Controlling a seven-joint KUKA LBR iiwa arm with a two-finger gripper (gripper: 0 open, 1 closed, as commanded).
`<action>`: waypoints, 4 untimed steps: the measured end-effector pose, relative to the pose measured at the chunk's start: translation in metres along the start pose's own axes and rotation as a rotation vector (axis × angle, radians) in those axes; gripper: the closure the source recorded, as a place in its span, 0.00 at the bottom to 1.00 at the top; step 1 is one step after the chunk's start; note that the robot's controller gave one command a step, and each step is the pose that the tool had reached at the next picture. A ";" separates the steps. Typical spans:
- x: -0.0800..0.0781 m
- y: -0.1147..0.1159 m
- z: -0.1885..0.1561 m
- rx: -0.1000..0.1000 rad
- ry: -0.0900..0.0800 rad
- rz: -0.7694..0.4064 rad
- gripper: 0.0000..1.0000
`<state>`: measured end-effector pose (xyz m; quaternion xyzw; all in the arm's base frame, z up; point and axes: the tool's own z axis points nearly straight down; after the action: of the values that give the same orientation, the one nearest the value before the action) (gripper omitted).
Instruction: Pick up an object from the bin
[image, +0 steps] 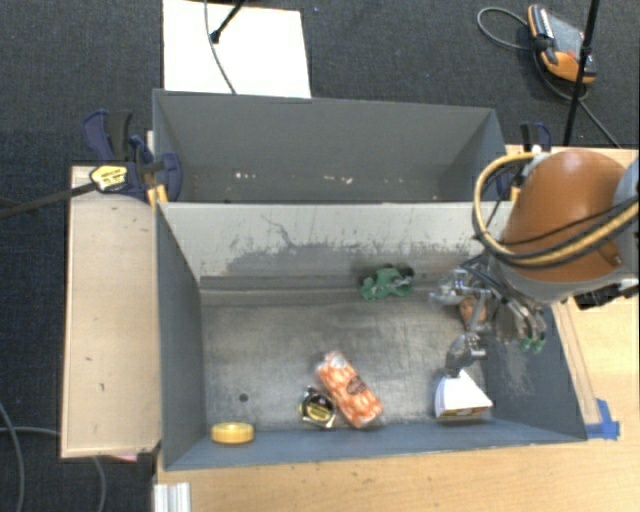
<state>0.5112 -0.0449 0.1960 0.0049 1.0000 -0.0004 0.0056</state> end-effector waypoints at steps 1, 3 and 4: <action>0.002 -0.008 0.061 0.000 0.004 -0.002 0.00; 0.010 -0.064 0.114 0.000 0.011 -0.106 0.00; -0.009 -0.073 0.114 -0.004 0.007 -0.179 0.00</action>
Offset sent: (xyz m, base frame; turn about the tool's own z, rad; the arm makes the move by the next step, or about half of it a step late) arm -0.0100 -0.0733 -0.1260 -0.1240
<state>0.5208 -0.1185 0.0824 -0.0845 0.9964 0.0010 0.0021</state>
